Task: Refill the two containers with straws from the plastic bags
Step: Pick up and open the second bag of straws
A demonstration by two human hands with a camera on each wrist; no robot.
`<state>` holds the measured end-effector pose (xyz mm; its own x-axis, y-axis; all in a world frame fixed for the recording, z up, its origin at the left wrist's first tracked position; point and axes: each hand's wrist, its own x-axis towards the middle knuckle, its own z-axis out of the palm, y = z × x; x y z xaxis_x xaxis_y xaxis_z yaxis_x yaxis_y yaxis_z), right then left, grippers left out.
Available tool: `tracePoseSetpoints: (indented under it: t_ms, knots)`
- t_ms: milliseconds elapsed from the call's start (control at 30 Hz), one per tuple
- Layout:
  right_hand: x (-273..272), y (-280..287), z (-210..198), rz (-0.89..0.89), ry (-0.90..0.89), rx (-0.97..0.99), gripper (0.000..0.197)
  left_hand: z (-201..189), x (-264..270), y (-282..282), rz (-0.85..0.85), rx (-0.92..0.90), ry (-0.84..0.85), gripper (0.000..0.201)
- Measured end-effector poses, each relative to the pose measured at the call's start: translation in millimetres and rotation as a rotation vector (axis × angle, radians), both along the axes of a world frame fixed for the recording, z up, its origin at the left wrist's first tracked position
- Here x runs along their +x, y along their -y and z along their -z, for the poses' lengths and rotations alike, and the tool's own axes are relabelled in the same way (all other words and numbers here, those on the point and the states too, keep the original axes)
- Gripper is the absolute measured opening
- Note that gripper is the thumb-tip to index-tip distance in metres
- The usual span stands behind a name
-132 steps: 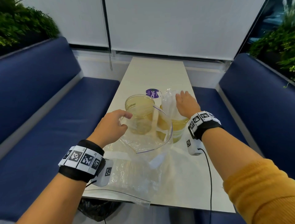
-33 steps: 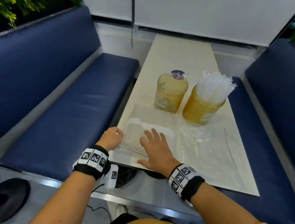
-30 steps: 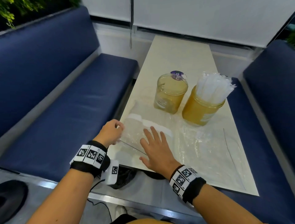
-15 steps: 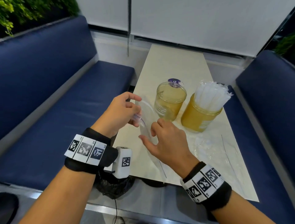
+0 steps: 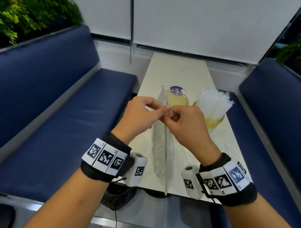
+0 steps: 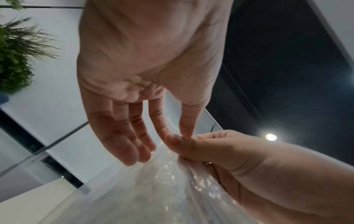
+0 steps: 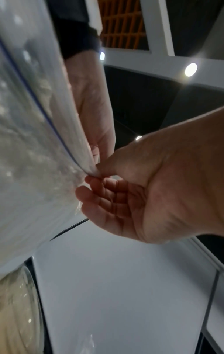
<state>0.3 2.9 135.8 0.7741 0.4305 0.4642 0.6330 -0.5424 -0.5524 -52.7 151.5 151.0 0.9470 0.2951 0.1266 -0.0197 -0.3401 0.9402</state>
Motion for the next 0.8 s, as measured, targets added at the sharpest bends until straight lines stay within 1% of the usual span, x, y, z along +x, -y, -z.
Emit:
tracePoseSetpoints:
  t_ms: [67, 167, 267, 333, 400, 467, 500, 567, 633, 700, 800]
  knots:
    - [0.6, 3.0, -3.0, -0.027, -0.06, 0.02, 0.041, -2.8, 4.1, 4.4, -0.019, 0.04, -0.002, 0.017]
    - [-0.5, 6.9, -0.9, -0.033, -0.165, 0.05, 0.04, -3.3, 10.7, 11.0, -0.056, 0.093, -0.023, 0.008]
    - [-0.2, 9.5, 8.3, -0.057, -0.248, 0.122, 0.035, 1.3, 16.7, 17.6, -0.069, 0.165, -0.072, 0.013]
    - [1.6, 13.2, 16.3, -0.074, -0.293, 0.211, 0.034, 6.3, 20.4, 21.0, -0.053, 0.107, -0.105, 0.015]
    - [2.5, 18.4, 22.8, -0.084, -0.33, 0.263, 0.03, 11.4, 23.3, 22.9, -0.033, -0.003, -0.151, 0.016]
    - [4.1, 22.8, 27.4, -0.103, -0.371, 0.258, 0.026, 15.8, 26.1, 23.7, 0.012, -0.106, -0.193, 0.016]
    - [5.5, 24.6, 28.8, -0.11, -0.395, 0.244, 0.028, 17.1, 27.4, 23.9, 0.038, -0.141, -0.205, 0.016]
    - [9.6, 26.0, 30.2, -0.102, -0.428, 0.216, 0.034, 18.9, 29.9, 24.3, 0.075, -0.169, -0.207, 0.016]
    - [14.4, 26.4, 29.4, -0.083, -0.446, 0.196, 0.034, 19.2, 31.9, 25.3, 0.097, -0.172, -0.183, 0.013]
    - [19.0, 26.8, 26.9, -0.07, -0.503, 0.193, 0.035, 19.0, 32.5, 27.0, 0.105, -0.162, -0.156, 0.009]
    - [25.0, 26.7, 20.9, -0.045, -0.591, 0.186, 0.046, 19.7, 33.7, 30.1, 0.106, -0.177, -0.125, 0.01]
